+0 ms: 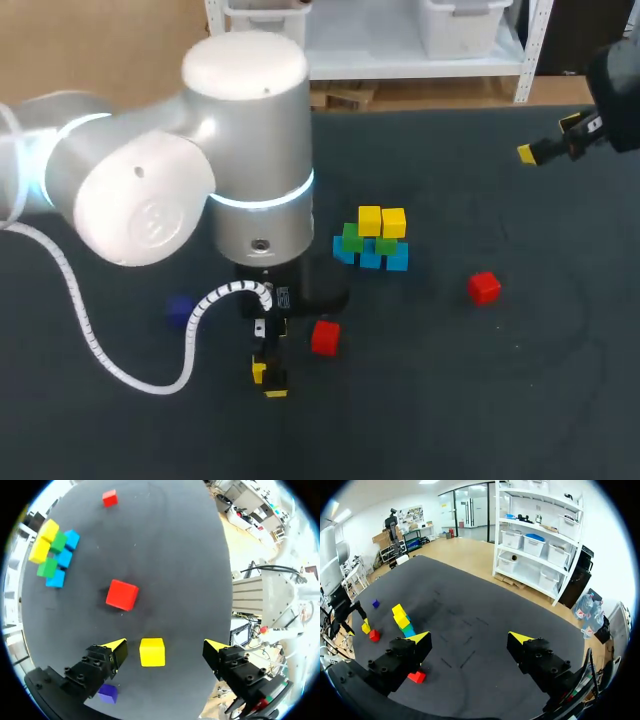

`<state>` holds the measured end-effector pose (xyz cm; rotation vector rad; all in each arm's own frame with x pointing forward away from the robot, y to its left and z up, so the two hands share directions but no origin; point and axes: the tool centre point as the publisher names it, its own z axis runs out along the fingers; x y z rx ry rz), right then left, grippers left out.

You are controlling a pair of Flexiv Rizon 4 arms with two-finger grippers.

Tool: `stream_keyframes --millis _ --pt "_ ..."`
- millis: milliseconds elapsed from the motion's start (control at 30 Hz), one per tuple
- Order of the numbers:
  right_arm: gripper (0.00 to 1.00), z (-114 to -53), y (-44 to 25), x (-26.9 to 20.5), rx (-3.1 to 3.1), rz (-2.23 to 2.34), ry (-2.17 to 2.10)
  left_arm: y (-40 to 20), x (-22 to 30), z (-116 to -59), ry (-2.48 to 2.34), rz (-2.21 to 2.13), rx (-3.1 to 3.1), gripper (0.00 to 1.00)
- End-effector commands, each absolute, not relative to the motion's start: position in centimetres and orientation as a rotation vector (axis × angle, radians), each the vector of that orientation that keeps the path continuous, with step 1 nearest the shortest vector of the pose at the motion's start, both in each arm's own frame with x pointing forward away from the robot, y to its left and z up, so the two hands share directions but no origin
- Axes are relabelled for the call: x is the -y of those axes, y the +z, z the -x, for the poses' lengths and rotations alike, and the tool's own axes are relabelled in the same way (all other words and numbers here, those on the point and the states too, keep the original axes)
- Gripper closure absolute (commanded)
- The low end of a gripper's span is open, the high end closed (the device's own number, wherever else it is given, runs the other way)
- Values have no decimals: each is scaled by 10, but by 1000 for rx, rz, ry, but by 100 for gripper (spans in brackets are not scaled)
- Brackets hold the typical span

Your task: Place the blue cubes, place green cubes on the blue cubes, place the yellow cubes on the green cubes, then place the red cubes on the yellow cubes, and place purple cube on the red cubes.

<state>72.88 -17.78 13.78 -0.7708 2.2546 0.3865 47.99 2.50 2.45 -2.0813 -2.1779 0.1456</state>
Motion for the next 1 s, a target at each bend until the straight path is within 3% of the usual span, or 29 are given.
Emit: stream_keyframes --millis 33,600,667,700,733,800,833,933,1000 --pt "0 -730 138 178 -2255 773 390 17 -26 -483 121 2043 2190 0" --pt "0 -730 138 178 -2255 773 390 3 -55 -474 80 1964 2303 3" --pt "0 -730 138 178 -2255 773 390 3 -56 -473 77 1958 2305 29" --pt "0 -730 138 178 -2255 773 390 3 -56 -473 76 1957 2306 52" --pt "0 -730 138 178 -2255 773 390 2 -56 -474 76 1957 2306 66" --pt "0 -730 138 178 -2255 773 390 1 -55 -474 79 1973 2309 80" --pt "0 -730 138 178 -2255 773 390 1 -53 -474 81 1990 2306 79" --pt "0 -730 138 178 -2255 773 390 3 -49 -474 72 2031 2296 54" --pt "0 -730 138 178 -2255 773 390 3 -47 -474 66 2043 2285 55"
